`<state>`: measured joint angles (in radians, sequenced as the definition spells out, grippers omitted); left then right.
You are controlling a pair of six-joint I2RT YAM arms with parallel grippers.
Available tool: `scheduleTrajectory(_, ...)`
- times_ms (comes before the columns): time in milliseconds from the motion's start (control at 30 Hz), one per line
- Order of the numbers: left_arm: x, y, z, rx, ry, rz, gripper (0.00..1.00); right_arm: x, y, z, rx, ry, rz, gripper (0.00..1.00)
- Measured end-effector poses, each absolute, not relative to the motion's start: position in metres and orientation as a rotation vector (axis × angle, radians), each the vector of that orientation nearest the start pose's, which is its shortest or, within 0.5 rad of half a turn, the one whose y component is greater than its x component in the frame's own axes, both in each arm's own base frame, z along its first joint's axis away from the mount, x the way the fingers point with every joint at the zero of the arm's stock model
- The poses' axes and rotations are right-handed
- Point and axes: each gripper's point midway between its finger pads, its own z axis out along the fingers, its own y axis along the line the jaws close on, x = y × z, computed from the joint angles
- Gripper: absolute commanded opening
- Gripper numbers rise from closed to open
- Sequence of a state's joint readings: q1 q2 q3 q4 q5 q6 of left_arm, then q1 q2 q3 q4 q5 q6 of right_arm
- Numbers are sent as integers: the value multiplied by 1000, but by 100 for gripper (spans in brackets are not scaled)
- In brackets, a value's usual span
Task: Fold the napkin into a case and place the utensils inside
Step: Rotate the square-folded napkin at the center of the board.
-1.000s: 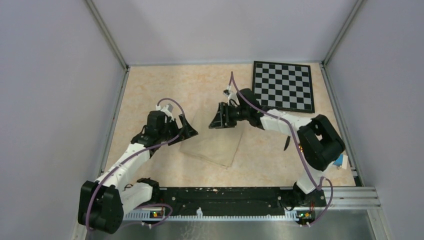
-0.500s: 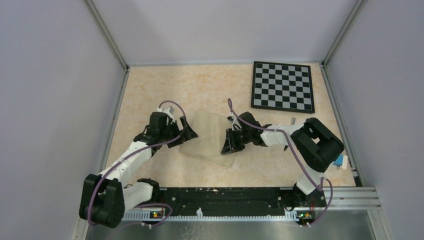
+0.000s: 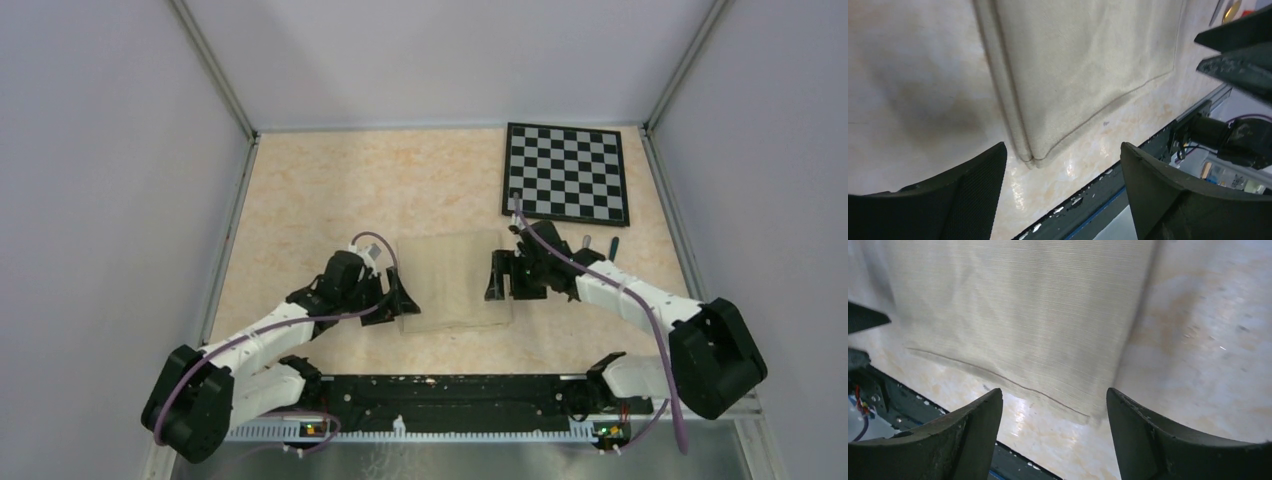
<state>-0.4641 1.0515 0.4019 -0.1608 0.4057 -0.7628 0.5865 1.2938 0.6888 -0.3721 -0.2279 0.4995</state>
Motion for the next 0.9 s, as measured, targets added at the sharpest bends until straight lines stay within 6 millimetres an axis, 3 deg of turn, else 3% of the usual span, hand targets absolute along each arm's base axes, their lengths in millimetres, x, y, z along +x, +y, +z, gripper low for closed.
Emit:
scheduleTrajectory(133,166,-215,59,-125,2589,-1034,74,210,174,55,-27,2689,592,68)
scheduleTrajectory(233,162,-214,51,-159,2603,-1006,68,196,164,39,60,2737,604,59)
scheduleTrajectory(333,154,-207,38,-203,2629,-976,60,176,165,26,103,2800,663,49)
scheduleTrajectory(567,156,-208,33,-231,2632,-969,54,172,174,23,157,2791,753,38)
scheduleTrajectory(900,158,-208,32,-235,2625,-956,53,174,177,28,177,2750,786,12)
